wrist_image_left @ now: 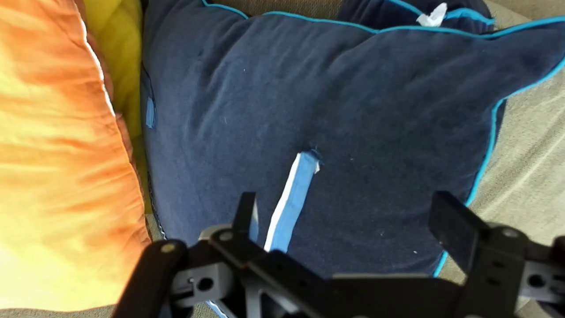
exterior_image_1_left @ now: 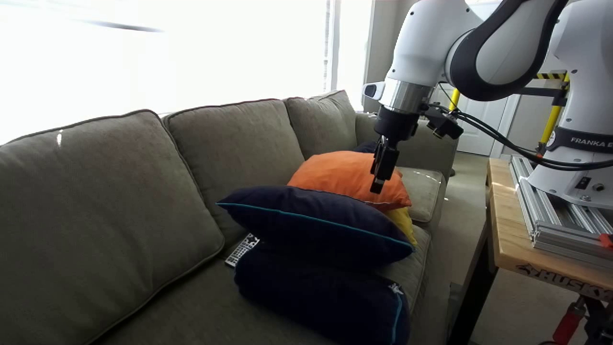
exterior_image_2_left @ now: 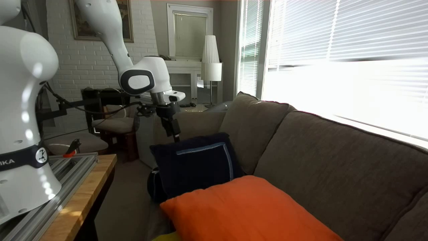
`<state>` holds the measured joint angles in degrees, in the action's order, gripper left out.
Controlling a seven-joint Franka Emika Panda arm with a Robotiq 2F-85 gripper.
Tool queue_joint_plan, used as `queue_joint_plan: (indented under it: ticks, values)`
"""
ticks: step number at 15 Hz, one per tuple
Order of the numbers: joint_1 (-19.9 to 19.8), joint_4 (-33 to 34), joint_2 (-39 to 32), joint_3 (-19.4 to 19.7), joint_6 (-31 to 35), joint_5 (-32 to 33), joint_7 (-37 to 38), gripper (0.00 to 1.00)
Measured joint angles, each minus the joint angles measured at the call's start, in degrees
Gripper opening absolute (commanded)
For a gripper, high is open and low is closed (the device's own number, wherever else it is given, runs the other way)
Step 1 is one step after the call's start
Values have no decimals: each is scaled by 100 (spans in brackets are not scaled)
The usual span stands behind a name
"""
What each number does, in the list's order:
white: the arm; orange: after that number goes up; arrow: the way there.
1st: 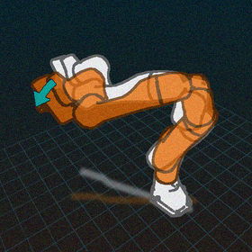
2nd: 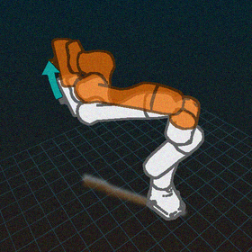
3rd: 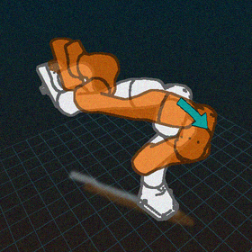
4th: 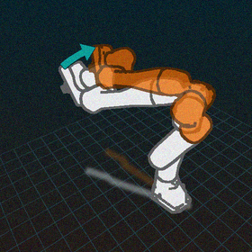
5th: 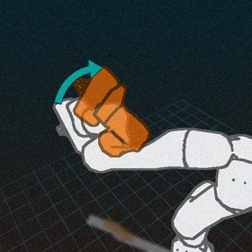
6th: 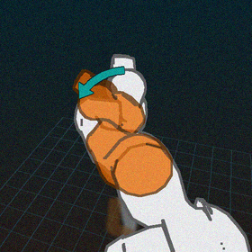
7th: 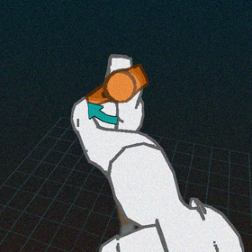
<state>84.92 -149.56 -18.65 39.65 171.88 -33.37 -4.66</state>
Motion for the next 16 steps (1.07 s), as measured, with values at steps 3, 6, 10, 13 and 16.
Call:
queue_joint_plan:
  ticks: [3, 6, 10, 13, 16]
  values:
    - [0, 0, -3, -1, 0, 0, -5, 100]
    - [-1, 75, -51, -52, 1, -2, 0, 100]
    - [6, 370, -300, -273, 1, -29, 154, 100]
    - [63, 613, -664, -400, 1, -31, 476, 100]
    - [258, 809, -1193, -329, 1, -9, 717, 100]
